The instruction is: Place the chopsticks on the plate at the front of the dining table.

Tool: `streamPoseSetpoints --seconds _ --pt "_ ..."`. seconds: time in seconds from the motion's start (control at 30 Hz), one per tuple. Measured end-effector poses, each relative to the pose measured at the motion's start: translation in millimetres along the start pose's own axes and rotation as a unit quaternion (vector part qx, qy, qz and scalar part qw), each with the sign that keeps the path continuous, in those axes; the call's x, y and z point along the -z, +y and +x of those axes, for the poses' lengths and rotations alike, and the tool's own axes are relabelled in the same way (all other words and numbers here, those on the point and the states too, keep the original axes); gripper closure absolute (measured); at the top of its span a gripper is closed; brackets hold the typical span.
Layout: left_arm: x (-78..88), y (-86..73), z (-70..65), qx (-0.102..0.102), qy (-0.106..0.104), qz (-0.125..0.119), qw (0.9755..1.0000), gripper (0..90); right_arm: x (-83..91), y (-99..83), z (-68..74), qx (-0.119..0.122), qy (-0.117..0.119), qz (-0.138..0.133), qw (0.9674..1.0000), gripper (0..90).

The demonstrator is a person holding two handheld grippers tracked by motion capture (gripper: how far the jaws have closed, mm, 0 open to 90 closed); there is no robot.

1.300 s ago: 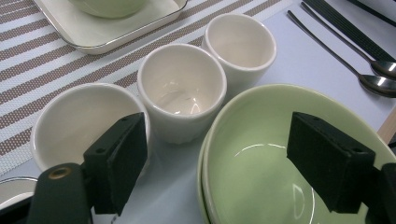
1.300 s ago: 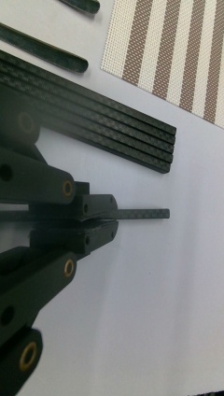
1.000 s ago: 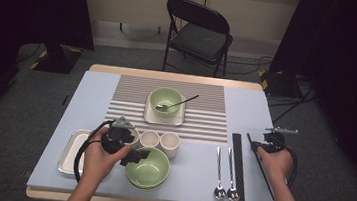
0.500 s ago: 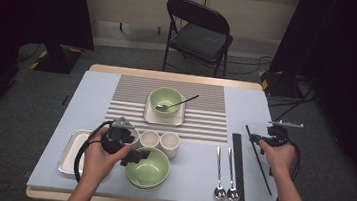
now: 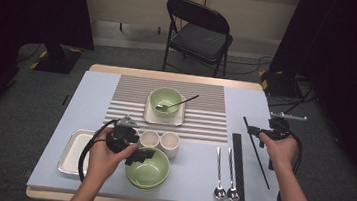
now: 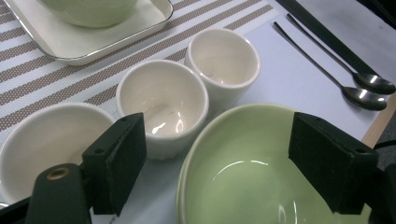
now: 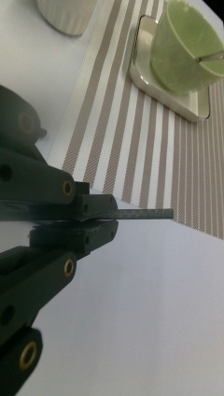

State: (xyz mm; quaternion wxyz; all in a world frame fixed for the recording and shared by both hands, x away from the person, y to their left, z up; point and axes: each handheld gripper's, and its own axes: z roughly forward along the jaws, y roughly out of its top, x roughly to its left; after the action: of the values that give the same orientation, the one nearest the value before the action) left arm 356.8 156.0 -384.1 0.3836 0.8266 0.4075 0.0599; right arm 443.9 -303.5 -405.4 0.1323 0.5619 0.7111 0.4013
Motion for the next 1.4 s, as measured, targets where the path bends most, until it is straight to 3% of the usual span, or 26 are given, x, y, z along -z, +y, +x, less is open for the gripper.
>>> streamPoseSetpoints --seconds 0.4,0.8,0.97,1.23,1.4 --pt "-4.8 8.8 -6.3 -0.003 -0.01 0.002 0.9999 19.1 -3.6 16.1 26.1 0.02 0.02 -0.002 0.9996 86.4" --pt "-8.3 23.9 -15.2 -0.007 -0.01 0.004 0.9999 19.0 -3.5 26.1 38.7 0.019 0.038 -0.015 0.999 86.4" --pt "-15.7 33.1 -23.3 -0.01 -0.016 -0.001 0.9998 19.2 -1.9 31.5 47.2 0.025 0.045 -0.018 0.9985 86.3" --pt "-22.5 46.0 -34.3 -0.016 -0.024 0.011 0.9995 19.2 -3.9 33.9 55.3 0.031 0.054 -0.019 0.9979 86.3" --pt "-29.3 54.7 -41.5 -0.012 -0.022 0.003 0.9997 18.6 -6.2 35.7 65.4 0.039 0.062 -0.02 0.9971 86.3"
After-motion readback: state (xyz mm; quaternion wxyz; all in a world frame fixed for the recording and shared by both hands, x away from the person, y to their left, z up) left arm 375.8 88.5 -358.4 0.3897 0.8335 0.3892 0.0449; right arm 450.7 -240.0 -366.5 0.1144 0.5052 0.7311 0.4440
